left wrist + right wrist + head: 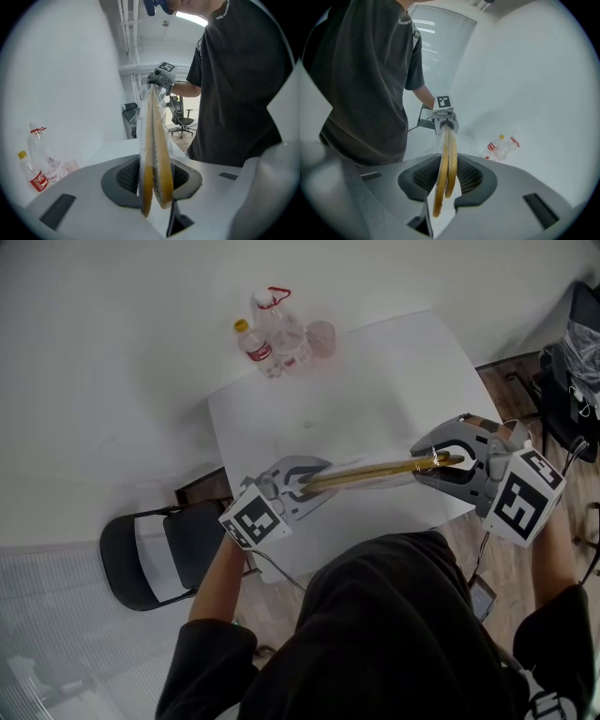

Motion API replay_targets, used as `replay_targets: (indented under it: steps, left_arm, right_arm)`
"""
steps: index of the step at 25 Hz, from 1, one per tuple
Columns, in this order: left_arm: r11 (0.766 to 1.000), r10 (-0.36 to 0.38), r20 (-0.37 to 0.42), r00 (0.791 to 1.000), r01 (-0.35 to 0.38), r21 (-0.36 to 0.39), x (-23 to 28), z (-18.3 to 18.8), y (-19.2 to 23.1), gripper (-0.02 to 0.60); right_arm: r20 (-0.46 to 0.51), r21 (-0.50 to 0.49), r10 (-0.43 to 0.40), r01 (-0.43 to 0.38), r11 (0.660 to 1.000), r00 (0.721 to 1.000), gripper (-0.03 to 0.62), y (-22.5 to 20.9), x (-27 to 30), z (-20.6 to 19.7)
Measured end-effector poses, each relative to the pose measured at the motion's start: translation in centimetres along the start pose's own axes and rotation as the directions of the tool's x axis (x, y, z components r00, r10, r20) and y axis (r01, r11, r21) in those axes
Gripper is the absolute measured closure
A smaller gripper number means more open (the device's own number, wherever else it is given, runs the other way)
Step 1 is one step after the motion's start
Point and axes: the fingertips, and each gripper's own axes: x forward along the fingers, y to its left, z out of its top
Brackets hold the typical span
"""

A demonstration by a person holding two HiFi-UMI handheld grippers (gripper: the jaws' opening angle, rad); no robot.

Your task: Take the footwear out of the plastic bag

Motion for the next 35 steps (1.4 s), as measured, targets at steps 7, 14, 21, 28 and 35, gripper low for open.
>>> replay_targets:
  steps: [7,14,21,28,35]
  left_arm:
    - [1.0,0.011,0.048,0.999,-0.011,0.001,-0.8,0.2,0.1,0.46]
    - [1.0,-0.002,0.062,0.998,0.003,-0.023,-0.3,0.6,-0.3,0.459]
    - [1.0,-0.024,-0.009,1.0,0.024,-0.005,0.2,-0.6,-0.6,0.434]
    - [1.0,-0.007,-0.05,0.999,0.006,-0.018,0.7,-1.6,-0.4,0.433]
    - [0.999,-0.033,-0.059,0.998,0.03,-0.04,1.1,-2.6,-0.7,0.433]
  right_arm:
    - [0.046,0.146,0.076,-0.082,0.986,0.996,0.456,0.4,-0.4,-1.2]
    - [-0.046,0.054,0.074,-0.072,0.996,0.996,0.506,1.2,1.6,-2.1]
    - [-0.03,0.0,0.052,-0.052,0.999,0.998,0.52,0.6,1.7,-0.7]
    - [-0.032,-0.024,0.042,-0.043,0.999,0.999,0.522,0.4,1.6,-0.4]
    - [-0.029,-0.006,0.059,-0.059,0.998,0.998,0.522,0.4,1.2,-0.8]
